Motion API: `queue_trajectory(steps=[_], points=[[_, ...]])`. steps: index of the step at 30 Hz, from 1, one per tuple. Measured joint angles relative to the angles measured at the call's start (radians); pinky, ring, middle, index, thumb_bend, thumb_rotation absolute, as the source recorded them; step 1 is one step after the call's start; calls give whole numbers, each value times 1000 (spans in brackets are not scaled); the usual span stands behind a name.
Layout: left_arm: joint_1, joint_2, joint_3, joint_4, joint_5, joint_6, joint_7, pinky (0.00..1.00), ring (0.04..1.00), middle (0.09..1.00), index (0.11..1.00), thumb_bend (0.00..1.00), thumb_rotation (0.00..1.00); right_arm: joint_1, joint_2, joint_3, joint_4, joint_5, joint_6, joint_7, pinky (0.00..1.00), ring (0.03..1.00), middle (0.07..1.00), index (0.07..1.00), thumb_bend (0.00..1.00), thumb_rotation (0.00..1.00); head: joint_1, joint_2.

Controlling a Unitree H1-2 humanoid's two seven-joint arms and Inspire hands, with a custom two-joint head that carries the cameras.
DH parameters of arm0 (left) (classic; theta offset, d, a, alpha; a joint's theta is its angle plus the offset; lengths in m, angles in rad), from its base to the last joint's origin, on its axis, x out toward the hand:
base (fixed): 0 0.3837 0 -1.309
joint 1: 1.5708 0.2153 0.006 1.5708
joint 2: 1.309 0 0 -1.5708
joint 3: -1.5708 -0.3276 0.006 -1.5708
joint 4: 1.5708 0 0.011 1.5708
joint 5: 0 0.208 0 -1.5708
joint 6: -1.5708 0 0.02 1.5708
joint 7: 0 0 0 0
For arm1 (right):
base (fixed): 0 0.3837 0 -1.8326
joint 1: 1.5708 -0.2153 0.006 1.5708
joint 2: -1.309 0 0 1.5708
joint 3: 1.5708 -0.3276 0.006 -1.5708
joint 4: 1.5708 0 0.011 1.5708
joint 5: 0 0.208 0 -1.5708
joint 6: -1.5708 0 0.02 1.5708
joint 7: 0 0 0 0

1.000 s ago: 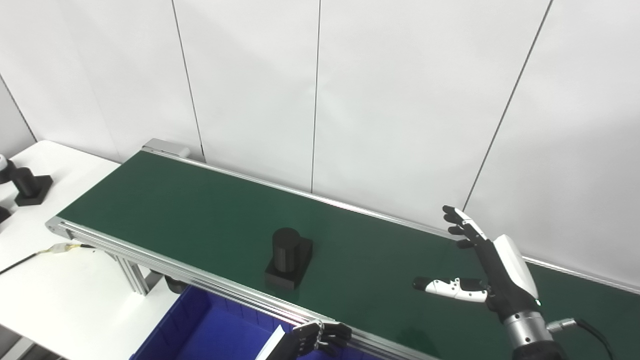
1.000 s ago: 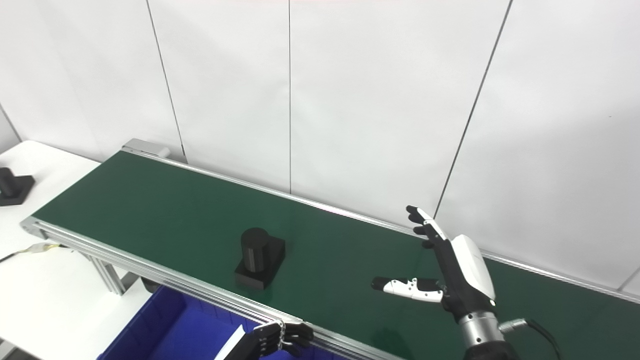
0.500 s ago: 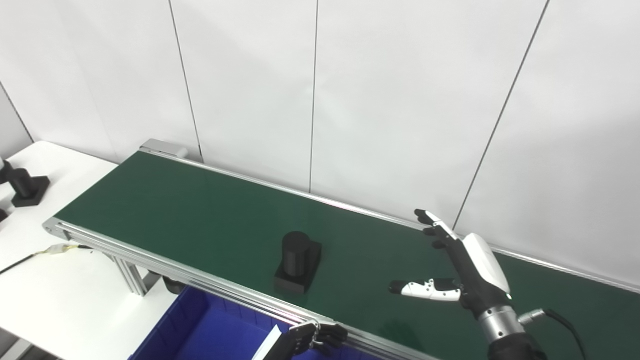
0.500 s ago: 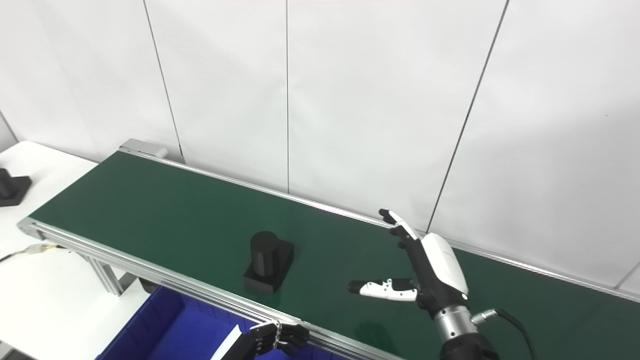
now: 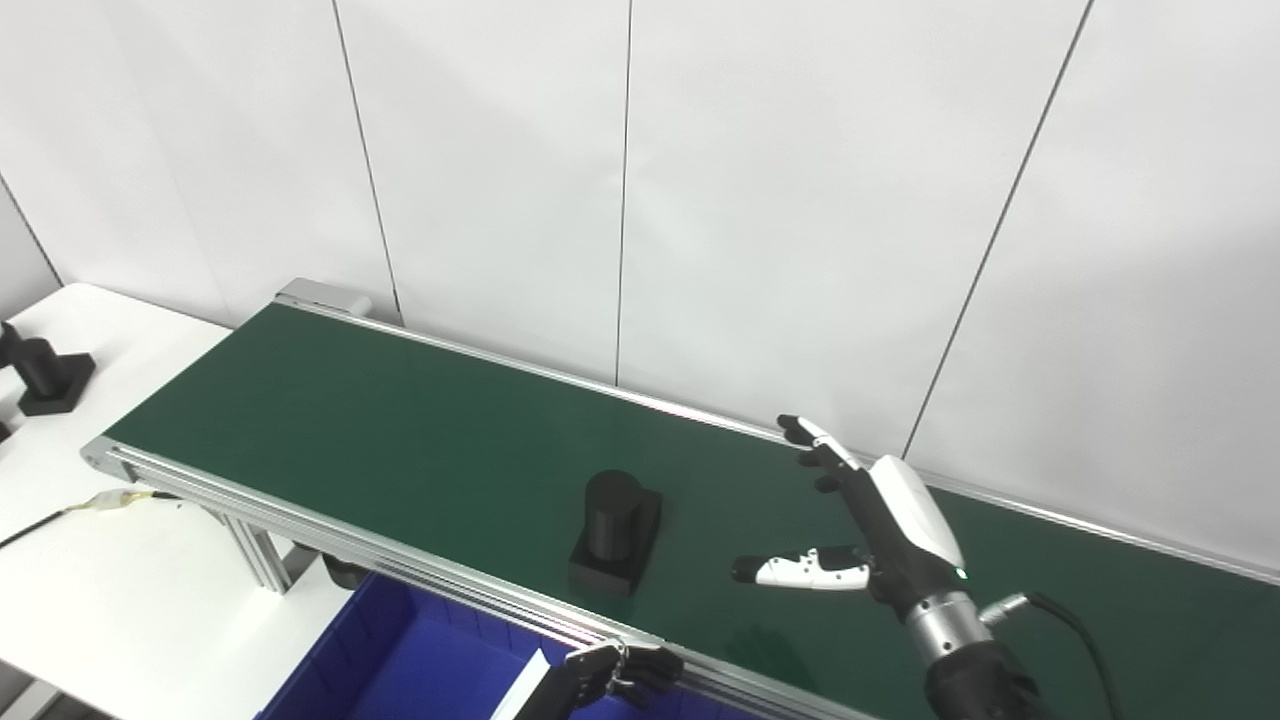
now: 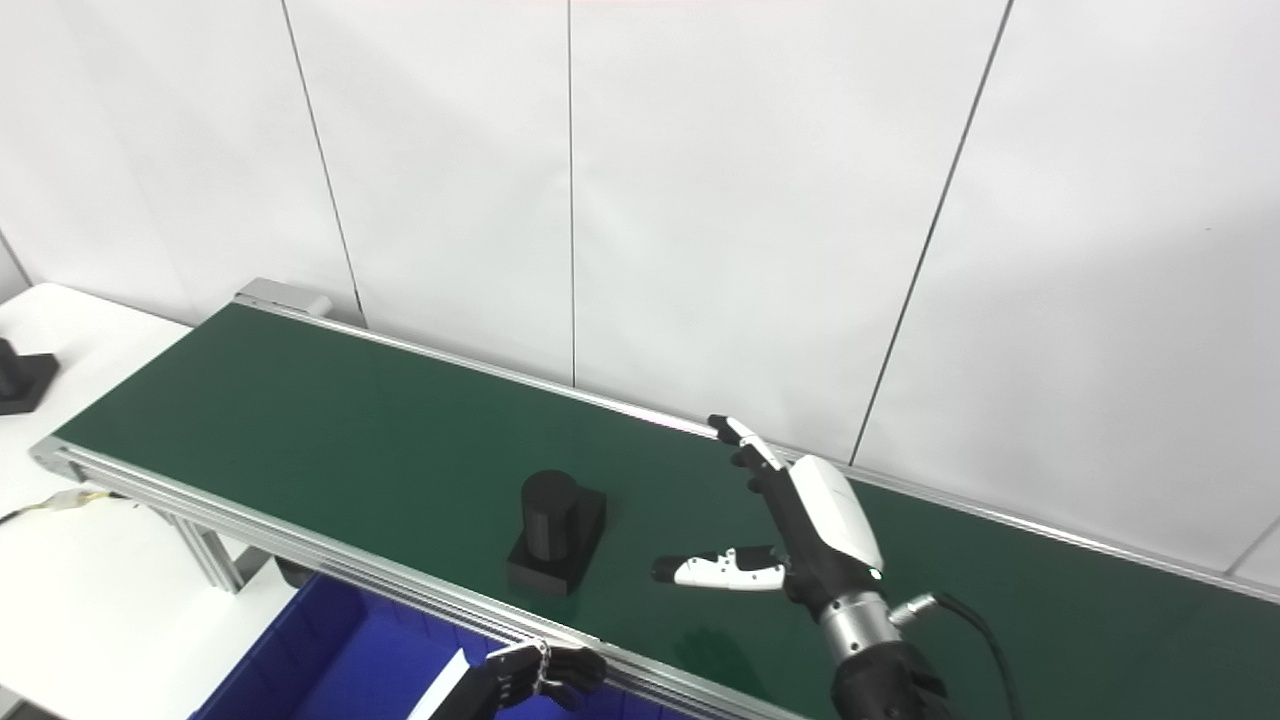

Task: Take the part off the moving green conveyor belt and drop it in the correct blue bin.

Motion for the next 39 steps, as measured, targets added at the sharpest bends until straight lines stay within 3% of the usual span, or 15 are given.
queue_trajectory(steps=[26, 39], points=[[12, 6, -38, -13, -2, 0, 59, 594, 663, 694, 686, 1000, 211, -64, 53, 36, 162, -11, 0, 2, 726, 844, 892, 910, 922, 347, 6, 8], [29, 11, -40, -28, -2, 0, 76, 595, 657, 689, 684, 1000, 181, -105, 84, 69, 259, -24, 2, 2, 740, 865, 908, 927, 914, 372, 15, 17]])
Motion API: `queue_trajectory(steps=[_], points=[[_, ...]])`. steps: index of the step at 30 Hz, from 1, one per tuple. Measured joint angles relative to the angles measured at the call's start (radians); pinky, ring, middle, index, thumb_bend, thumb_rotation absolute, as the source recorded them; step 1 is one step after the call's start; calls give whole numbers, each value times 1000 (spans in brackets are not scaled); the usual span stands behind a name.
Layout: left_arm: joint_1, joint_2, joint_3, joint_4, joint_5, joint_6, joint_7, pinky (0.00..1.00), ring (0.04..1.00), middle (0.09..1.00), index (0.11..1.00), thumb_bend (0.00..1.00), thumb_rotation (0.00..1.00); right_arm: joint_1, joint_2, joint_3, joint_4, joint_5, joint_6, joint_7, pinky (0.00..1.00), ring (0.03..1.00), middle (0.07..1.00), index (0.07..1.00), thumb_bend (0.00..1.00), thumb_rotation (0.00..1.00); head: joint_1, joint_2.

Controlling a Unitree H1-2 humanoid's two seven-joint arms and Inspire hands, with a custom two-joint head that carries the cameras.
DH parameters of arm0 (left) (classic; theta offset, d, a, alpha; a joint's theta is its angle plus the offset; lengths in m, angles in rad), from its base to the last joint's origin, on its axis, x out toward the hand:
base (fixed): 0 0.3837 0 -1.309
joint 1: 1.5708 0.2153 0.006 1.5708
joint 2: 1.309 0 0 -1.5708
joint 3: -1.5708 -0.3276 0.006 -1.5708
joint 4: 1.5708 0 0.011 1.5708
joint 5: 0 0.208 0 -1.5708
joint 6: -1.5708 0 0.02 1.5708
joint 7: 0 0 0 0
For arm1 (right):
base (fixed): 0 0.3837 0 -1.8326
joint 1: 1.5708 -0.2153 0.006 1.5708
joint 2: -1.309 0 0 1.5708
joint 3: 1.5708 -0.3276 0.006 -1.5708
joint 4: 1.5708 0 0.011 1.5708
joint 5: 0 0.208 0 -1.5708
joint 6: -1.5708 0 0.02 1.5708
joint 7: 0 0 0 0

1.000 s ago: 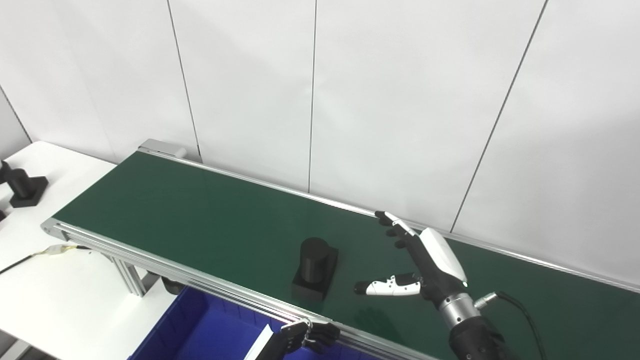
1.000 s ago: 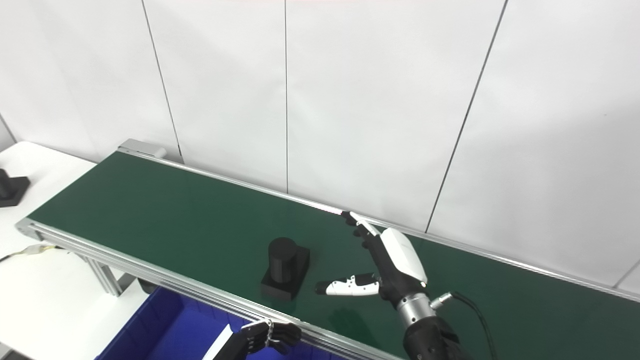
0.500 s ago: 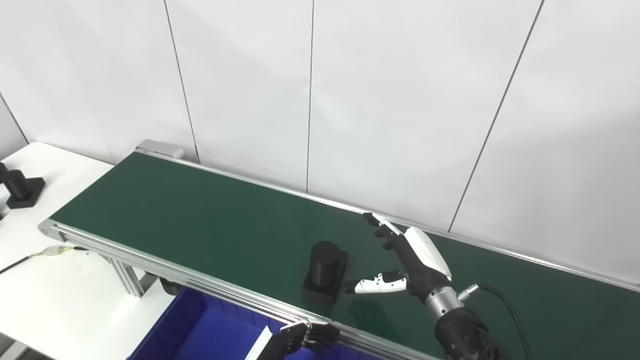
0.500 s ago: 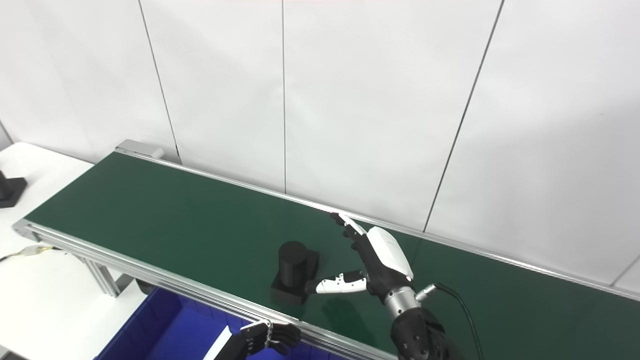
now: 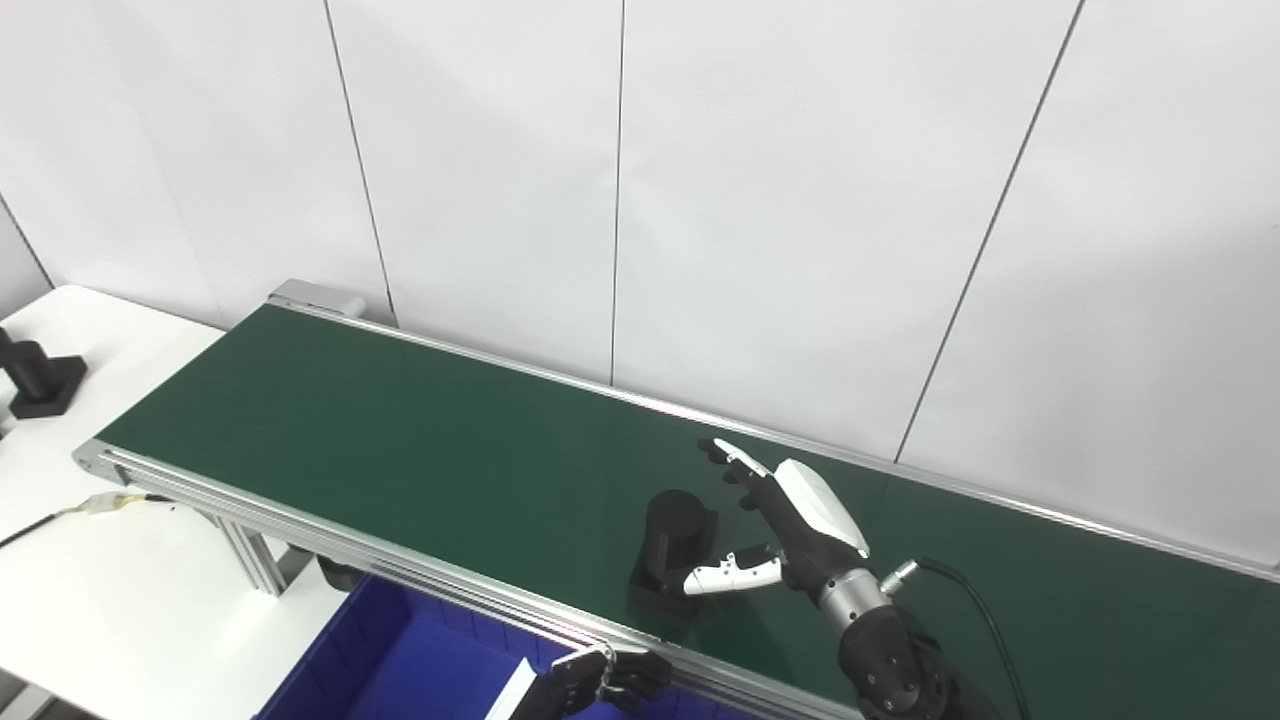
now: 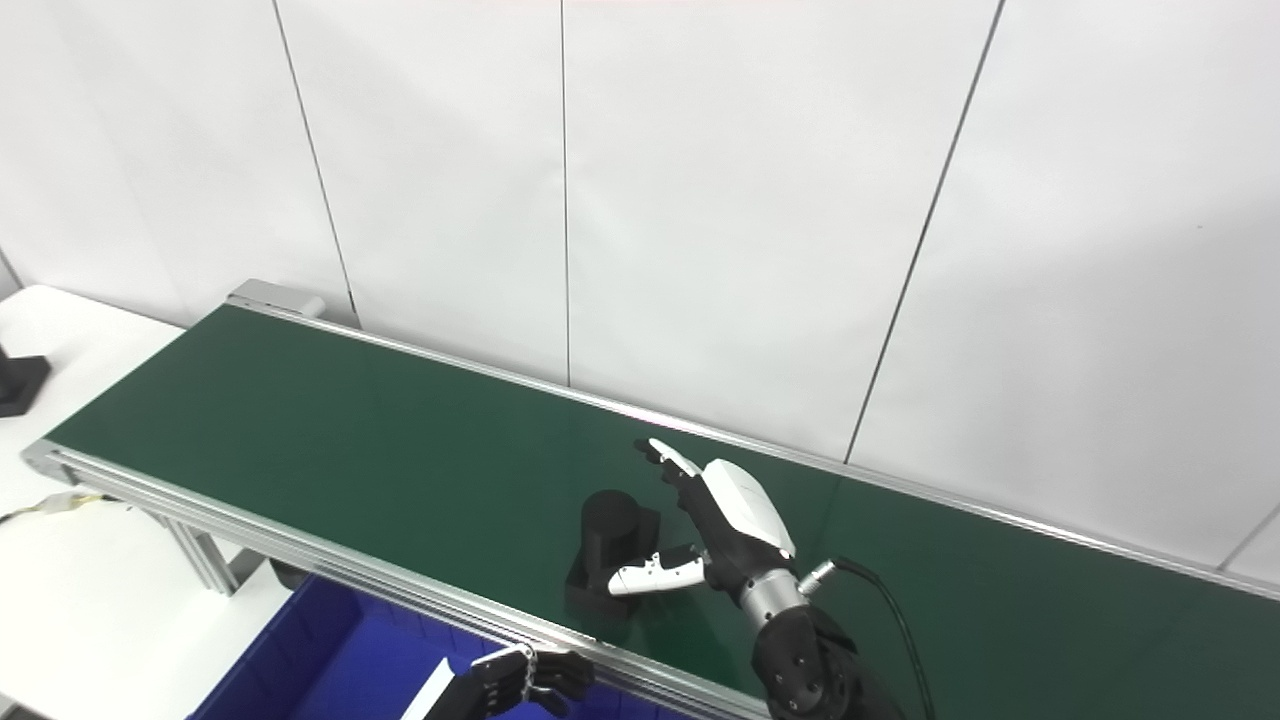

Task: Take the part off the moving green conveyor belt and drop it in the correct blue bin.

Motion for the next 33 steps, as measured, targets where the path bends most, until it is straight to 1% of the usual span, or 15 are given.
queue_trajectory(steps=[7, 13, 15, 16, 18, 20, 21, 22, 23, 24, 26, 27, 28, 31, 33], points=[[8, 2, -8, -10, 2, 0, 13, 597, 656, 688, 688, 1000, 189, -11, 18, 25, 56, -9, 0, 0, 765, 875, 910, 930, 915, 374, 8, 5], [17, 10, -14, -13, 6, 0, 36, 591, 655, 690, 689, 1000, 186, -34, 30, 31, 112, -17, 0, 2, 713, 853, 895, 910, 925, 329, 15, 15], [20, 14, -15, -15, 6, 0, 40, 593, 656, 693, 691, 1000, 179, -39, 34, 27, 124, -8, -1, -1, 697, 825, 875, 892, 907, 248, 15, 18], [21, 17, -16, -17, 6, 0, 41, 593, 657, 693, 691, 1000, 179, -44, 36, 24, 133, 2, -1, -2, 695, 822, 873, 890, 904, 241, 15, 18], [22, 18, -16, -21, 3, 0, 42, 597, 659, 695, 692, 1000, 180, -47, 37, 20, 139, 11, -1, 0, 678, 798, 859, 875, 873, 175, 12, 26], [27, 18, -15, -34, 0, 0, 42, 606, 665, 698, 696, 1000, 185, -47, 39, 18, 144, 21, 0, -1, 596, 700, 807, 839, 797, 53, 12, 29], [30, 18, -15, -40, 0, 0, 42, 606, 666, 699, 696, 1000, 191, -47, 40, 17, 148, 22, 0, -4, 570, 664, 783, 813, 763, 27, 12, 29], [31, 18, -15, -43, 0, 0, 42, 612, 669, 701, 697, 1000, 192, -48, 40, 18, 152, 21, 0, -8, 533, 612, 719, 757, 695, 11, 12, 29], [33, 18, -14, -43, -1, 0, 41, 616, 671, 702, 698, 1000, 196, -51, 40, 19, 164, 17, 0, -21, 474, 550, 575, 680, 603, 4, 9, 34], [35, 18, -14, -43, -1, 0, 41, 618, 673, 702, 699, 1000, 198, -52, 40, 21, 170, 12, 0, -32, 423, 500, 487, 577, 546, 1, 9, 34], [41, 18, -12, -43, -6, 0, 41, 619, 673, 702, 699, 1000, 199, -52, 40, 28, 171, 1, 0, -45, 405, 483, 462, 545, 530, 0, 6, 35], [43, 18, -11, -43, -9, 0, 41, 617, 671, 700, 698, 1000, 199, -51, 40, 31, 171, -3, 0, -50, 395, 443, 492, 518, 521, 0, 5, 34], [44, 18, -11, -43, -10, 0, 40, 617, 671, 700, 698, 1000, 198, -49, 40, 33, 169, -9, 0, -63, 392, 429, 502, 509, 518, 0, 5, 34], [43, 17, -9, -43, -20, 0, 38, 612, 667, 696, 697, 1000, 202, -45, 41, 33, 161, -22, 1, -86, 395, 423, 518, 493, 516, 0, 0, 35], [43, 17, -8, -43, -21, 0, 36, 602, 662, 695, 697, 1000, 215, -36, 41, 32, 147, -24, 18, -86, 393, 420, 517, 494, 516, 0, 0, 37]])
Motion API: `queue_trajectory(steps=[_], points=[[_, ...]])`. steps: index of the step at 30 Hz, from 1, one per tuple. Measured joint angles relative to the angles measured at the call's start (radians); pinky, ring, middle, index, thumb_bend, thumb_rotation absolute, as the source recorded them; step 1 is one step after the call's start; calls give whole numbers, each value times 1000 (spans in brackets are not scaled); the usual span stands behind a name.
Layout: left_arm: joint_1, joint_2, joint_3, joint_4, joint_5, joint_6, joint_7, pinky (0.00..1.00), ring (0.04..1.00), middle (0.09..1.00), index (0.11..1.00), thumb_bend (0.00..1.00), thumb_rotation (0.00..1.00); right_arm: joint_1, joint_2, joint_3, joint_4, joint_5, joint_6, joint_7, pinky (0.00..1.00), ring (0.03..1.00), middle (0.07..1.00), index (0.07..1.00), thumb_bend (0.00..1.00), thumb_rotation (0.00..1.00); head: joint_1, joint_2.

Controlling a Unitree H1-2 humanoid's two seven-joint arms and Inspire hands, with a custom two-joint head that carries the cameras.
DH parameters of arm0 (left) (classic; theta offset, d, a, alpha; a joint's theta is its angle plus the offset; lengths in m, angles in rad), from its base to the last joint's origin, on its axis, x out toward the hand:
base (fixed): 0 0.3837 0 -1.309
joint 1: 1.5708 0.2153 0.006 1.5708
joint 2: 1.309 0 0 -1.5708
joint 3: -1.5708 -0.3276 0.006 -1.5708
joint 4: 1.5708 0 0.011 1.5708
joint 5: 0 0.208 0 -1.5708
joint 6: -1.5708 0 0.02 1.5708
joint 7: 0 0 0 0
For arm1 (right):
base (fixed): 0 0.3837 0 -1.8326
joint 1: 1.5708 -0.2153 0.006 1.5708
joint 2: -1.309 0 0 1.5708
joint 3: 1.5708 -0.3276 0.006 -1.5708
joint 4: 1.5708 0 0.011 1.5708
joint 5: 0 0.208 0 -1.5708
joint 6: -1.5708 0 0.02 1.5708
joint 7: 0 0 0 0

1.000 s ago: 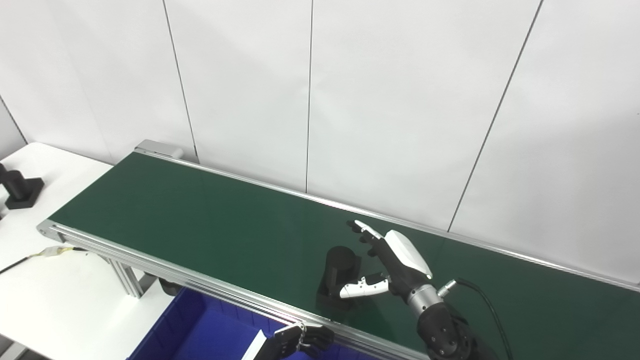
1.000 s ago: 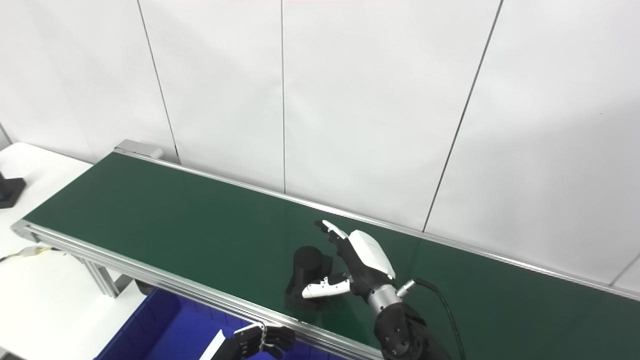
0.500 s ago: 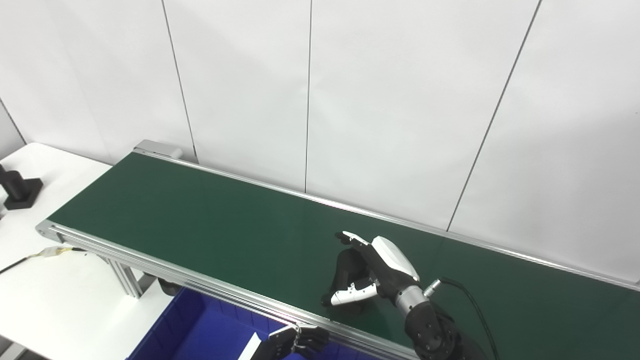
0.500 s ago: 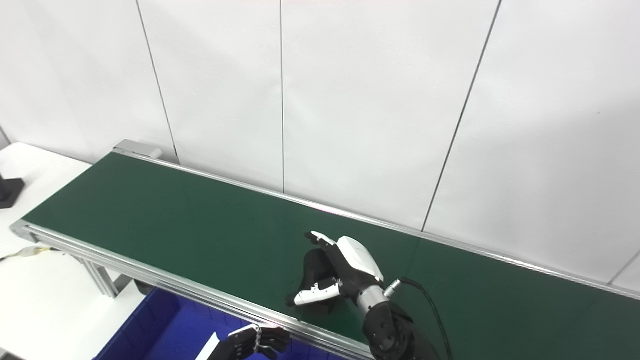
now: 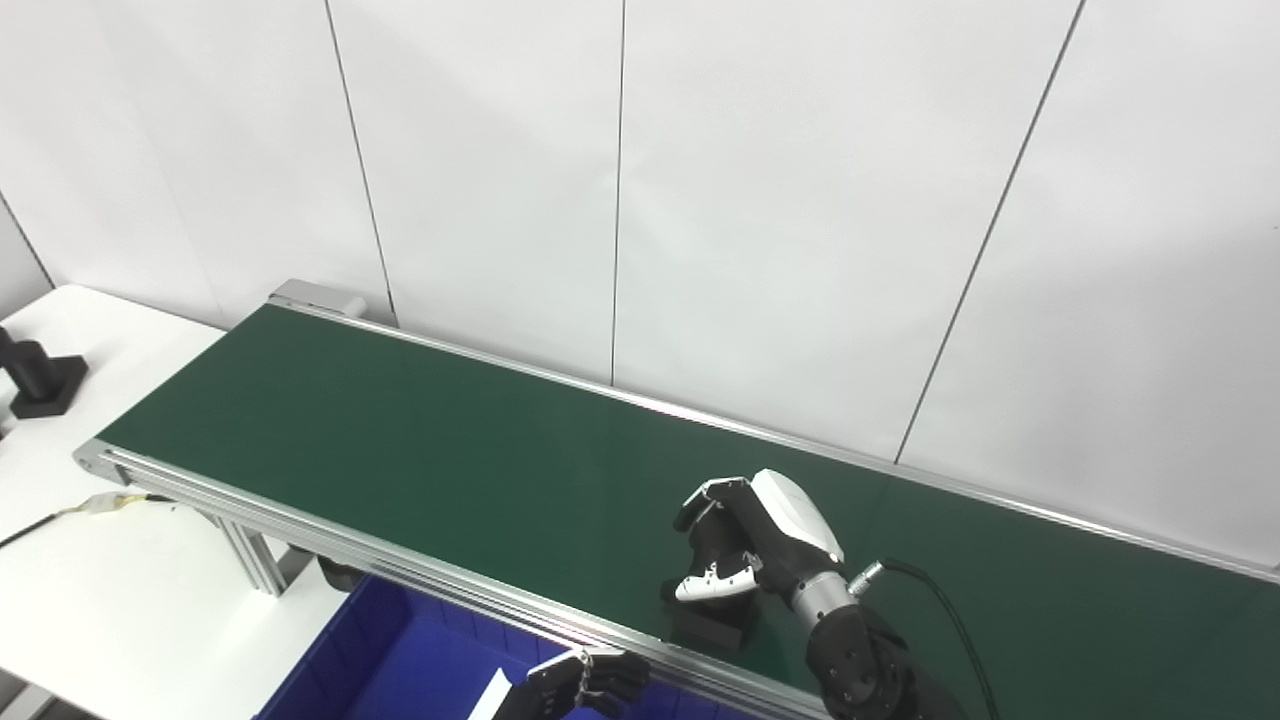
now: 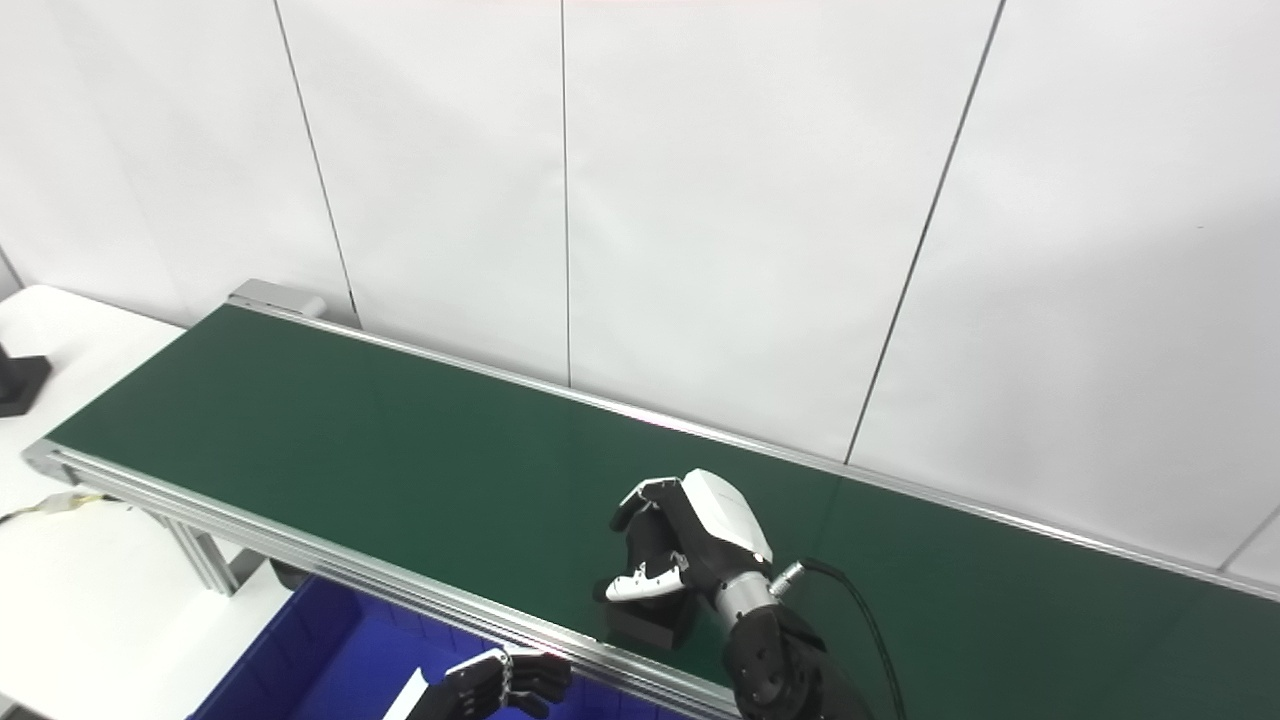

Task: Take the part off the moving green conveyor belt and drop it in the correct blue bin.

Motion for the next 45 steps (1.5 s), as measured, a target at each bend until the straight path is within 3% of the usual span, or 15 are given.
queue_trajectory(steps=[6, 14, 17, 21, 25, 30, 34, 45], points=[[-6, 0, 1, 0, -1, 0, -3, 600, 659, 695, 700, 1000, 210, 23, 0, -18, -16, 8, 15, -29, 412, 434, 521, 482, 515, 0, 2, -2], [-7, 0, 13, 0, -2, 0, -23, 608, 669, 703, 704, 1000, 213, 44, 5, -48, -16, 36, 15, -72, 363, 423, 526, 489, 512, 0, 0, -2], [-7, -1, 15, 0, -2, 0, -26, 603, 666, 700, 700, 1000, 212, 47, 7, -58, -16, 41, 15, -90, 302, 400, 515, 502, 511, 0, -5, -3], [-7, -3, 20, -1, -2, 0, -30, 599, 664, 700, 701, 1000, 207, 66, 10, -78, -23, 51, 10, -145, 317, 400, 514, 504, 511, 0, -17, -3], [-6, -4, 31, -2, -9, 0, -41, 593, 659, 697, 698, 1000, 212, 141, 10, -102, -112, 64, 6, -194, 293, 377, 484, 527, 509, 0, -29, -2], [-17, -5, 40, -2, -12, 0, -52, 590, 661, 699, 700, 1000, 212, 200, -3, -126, -208, 75, 6, -199, 272, 366, 471, 534, 507, 0, -60, 6], [-23, -17, 52, -2, -40, 0, -85, 595, 668, 701, 699, 1000, 207, 239, -23, -159, -319, 86, 6, -195, 287, 369, 478, 541, 506, 0, -71, 5], [-29, -41, 109, -1, -68, 0, -200, 612, 686, 716, 714, 1000, 215, 356, -45, -202, -555, 98, 35, -166, 327, 402, 501, 495, 513, 0, -184, 34]])
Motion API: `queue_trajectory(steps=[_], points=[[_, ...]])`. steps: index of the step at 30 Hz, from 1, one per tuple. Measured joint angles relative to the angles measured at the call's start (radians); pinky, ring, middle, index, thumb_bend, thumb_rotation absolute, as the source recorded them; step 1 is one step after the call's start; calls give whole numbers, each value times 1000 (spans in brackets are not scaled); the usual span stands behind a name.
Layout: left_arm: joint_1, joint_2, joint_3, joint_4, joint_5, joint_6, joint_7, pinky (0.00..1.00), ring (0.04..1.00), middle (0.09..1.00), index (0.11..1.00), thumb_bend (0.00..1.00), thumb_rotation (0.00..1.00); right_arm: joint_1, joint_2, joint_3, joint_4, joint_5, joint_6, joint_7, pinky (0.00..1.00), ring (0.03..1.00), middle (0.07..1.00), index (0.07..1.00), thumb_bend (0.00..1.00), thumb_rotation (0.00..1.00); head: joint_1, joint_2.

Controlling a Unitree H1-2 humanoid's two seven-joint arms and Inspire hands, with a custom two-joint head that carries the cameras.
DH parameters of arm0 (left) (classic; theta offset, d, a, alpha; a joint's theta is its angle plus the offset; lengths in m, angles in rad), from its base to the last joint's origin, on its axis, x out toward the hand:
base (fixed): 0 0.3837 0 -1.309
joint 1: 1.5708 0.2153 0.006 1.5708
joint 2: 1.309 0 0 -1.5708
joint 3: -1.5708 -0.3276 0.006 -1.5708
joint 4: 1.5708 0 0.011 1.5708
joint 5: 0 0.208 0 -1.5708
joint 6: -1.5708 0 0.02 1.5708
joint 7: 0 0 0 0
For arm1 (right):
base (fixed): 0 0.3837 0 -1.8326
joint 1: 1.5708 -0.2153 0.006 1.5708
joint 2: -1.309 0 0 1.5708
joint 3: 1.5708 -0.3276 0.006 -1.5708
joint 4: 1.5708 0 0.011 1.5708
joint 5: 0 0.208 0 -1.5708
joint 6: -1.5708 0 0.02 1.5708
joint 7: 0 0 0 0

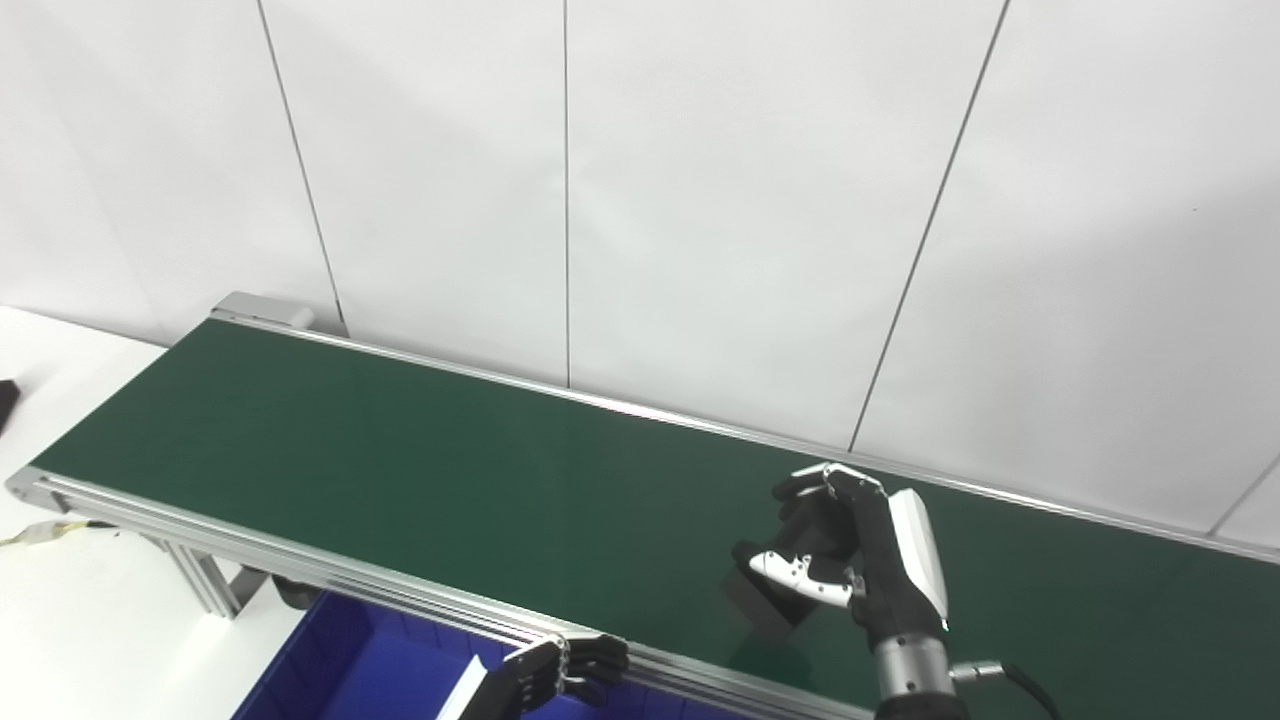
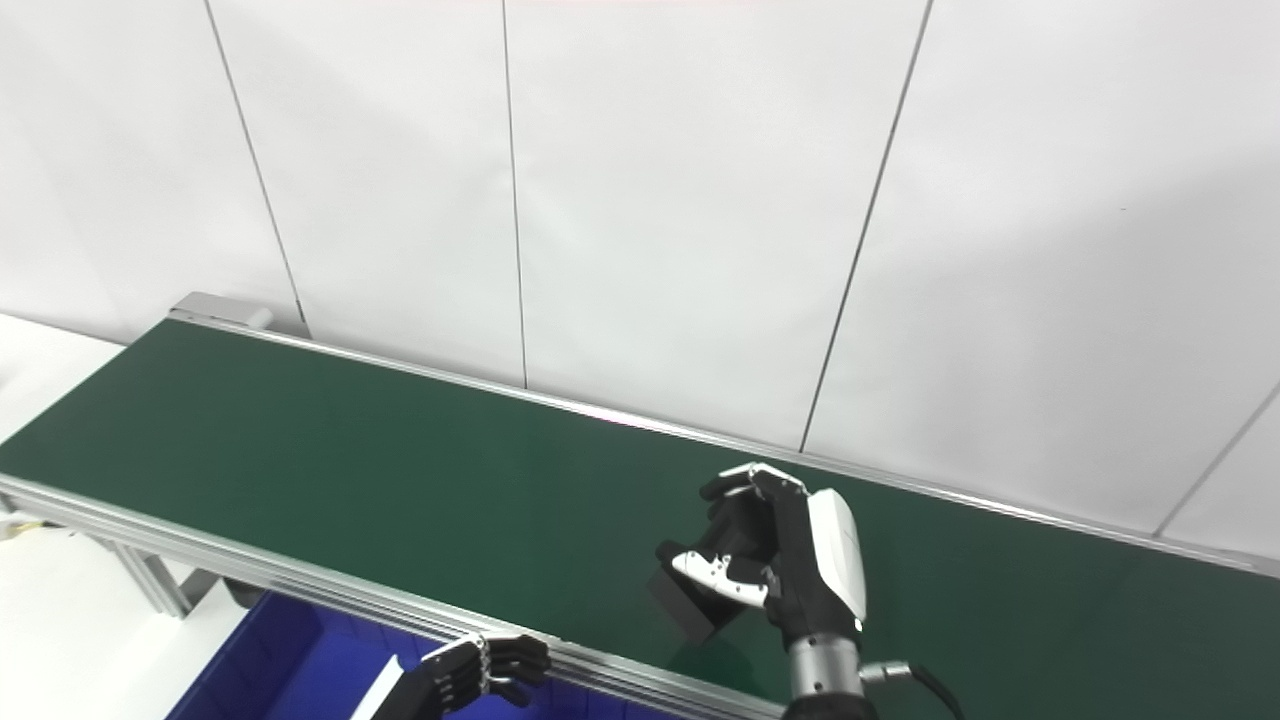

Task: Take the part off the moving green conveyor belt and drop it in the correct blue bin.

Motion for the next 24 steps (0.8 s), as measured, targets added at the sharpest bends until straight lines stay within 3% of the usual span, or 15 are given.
queue_trajectory(steps=[8, 10, 17, 20, 24], points=[[0, -35, 64, 0, -31, 0, -113, 638, 707, 740, 736, 1000, 242, 94, -23, -31, -159, 5, 49, 41, 347, 416, 513, 485, 513, 0, -107, 51], [0, -42, 78, 0, -42, 0, -139, 643, 709, 744, 741, 1000, 244, 118, -27, -36, -199, 5, 59, 49, 355, 423, 521, 476, 513, 0, -143, 80], [-1, -76, 126, 0, -68, 0, -223, 679, 732, 760, 762, 970, 271, 193, -66, -66, -300, 6, 99, 87, 356, 424, 524, 470, 512, 0, -177, 114], [0, -93, 147, 0, -80, 0, -250, 682, 740, 767, 767, 953, 280, 227, -80, -77, -350, 6, 104, 102, 349, 422, 523, 470, 513, 0, -201, 158], [-1, -106, 160, -1, -87, 0, -287, 684, 741, 766, 765, 962, 277, 274, -95, -82, -398, 4, 106, 110, 349, 424, 532, 461, 512, 0, -207, 172]])
